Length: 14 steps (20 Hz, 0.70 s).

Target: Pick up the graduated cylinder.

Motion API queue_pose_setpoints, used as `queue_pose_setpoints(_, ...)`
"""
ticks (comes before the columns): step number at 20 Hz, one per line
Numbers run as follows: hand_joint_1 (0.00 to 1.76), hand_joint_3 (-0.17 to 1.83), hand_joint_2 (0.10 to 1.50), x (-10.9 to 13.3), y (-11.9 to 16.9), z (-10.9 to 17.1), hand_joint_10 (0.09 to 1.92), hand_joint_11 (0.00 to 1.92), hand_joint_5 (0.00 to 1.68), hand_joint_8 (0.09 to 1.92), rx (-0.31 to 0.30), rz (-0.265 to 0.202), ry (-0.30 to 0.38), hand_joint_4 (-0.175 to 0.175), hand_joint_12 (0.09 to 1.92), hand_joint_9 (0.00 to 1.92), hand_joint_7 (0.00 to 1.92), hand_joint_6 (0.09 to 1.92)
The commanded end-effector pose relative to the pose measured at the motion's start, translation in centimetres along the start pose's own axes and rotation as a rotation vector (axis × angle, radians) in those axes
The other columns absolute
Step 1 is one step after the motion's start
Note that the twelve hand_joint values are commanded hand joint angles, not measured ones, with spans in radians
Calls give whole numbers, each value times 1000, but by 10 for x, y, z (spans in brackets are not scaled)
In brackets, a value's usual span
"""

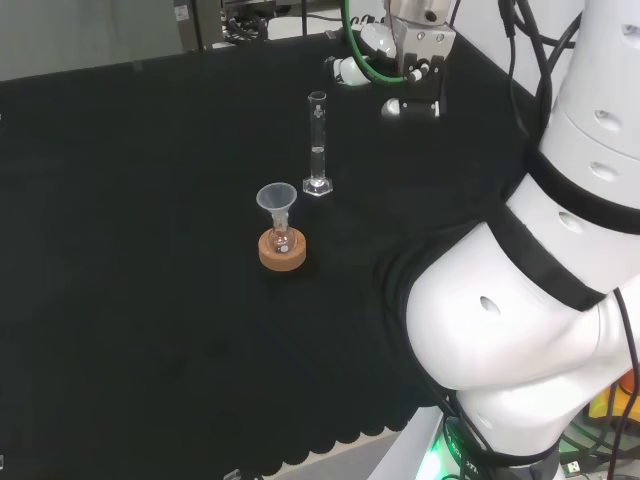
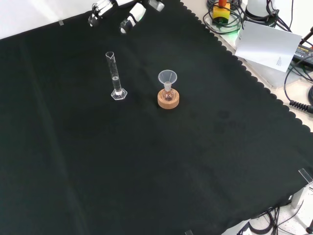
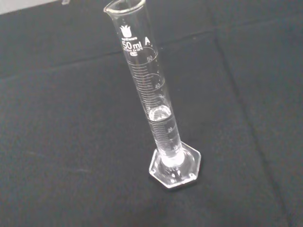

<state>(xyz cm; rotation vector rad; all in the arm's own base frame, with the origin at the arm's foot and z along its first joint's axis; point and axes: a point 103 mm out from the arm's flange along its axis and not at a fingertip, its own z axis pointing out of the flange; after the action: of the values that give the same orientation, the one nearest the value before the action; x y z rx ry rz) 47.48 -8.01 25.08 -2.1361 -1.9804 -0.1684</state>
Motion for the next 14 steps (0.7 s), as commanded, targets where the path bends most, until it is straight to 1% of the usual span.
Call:
queue_pose_setpoints(1,362,-50,1203,-5,1,21,701,67,308,621,-17,-16,49,-51,1396,245,65,87)
queue_pose_setpoints(5,412,-64,1178,-6,1,33,709,71,343,649,-20,-38,86,-52,1402,276,118,87)
queue_pose_setpoints(10,485,-86,1148,-12,5,48,700,100,363,670,-2,-56,182,-53,1397,329,152,87)
queue_pose_setpoints(14,542,-101,1130,-13,7,58,693,108,367,678,15,-70,197,-51,1394,352,168,87)
